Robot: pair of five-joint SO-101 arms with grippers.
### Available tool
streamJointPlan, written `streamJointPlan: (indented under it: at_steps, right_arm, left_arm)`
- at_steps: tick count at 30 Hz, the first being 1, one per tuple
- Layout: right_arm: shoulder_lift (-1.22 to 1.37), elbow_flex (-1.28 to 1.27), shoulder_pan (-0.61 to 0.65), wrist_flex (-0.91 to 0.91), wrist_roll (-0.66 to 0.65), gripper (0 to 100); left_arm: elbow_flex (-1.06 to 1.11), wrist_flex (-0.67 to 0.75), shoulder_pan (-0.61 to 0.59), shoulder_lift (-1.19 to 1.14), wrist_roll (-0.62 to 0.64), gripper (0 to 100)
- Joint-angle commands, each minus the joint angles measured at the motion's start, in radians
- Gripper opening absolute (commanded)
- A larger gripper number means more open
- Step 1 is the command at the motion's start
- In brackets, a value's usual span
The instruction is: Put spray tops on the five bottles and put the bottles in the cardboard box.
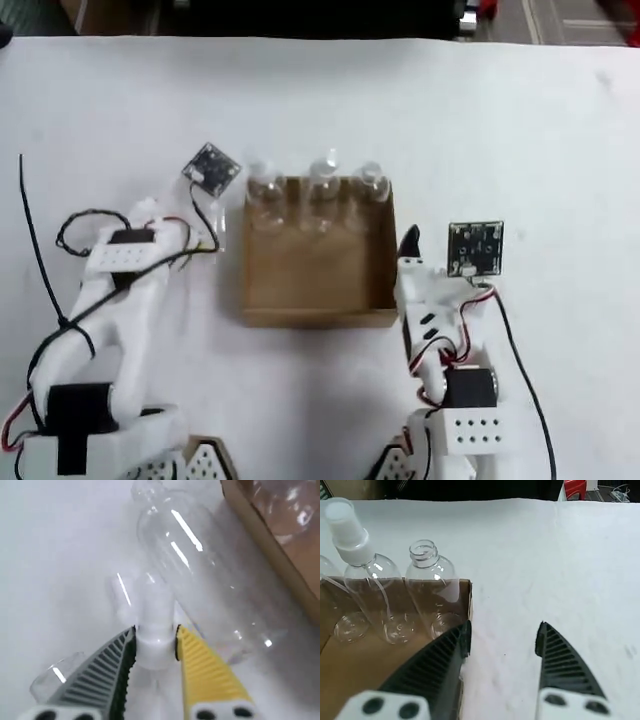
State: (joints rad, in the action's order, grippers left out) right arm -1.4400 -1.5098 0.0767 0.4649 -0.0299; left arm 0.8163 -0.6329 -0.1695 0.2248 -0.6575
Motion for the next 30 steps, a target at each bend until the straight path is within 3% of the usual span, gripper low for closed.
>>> streamJointPlan:
  at_steps: [1,7,14,18,23,30]
  right_arm:
    - [-0.008,-0.008,0.002,-0.061,-0.014,19.0]
    - [-0.008,-0.006,0.002,-0.056,-0.014,19.0]
    - [-0.008,-0.006,0.002,-0.053,-0.014,19.0]
    - [-0.008,-0.006,0.002,-0.051,-0.014,19.0]
    - [-0.010,0.055,-0.004,0.027,-0.009,19.0]
    - [-0.010,0.305,0.005,0.302,-0.003,19.0]
  left_arm:
    - [-0.138,-0.230,0.010,0.168,0.015,2]
    - [-0.252,-0.491,0.025,0.504,0.130,2]
    - [-0.256,-0.634,0.232,0.932,0.150,2]
    - [-0.255,-0.629,0.349,1.090,0.272,2]
    - [-0.192,-0.572,0.410,1.129,0.430,2]
    - [0.143,-0.321,0.450,1.191,0.374,2]
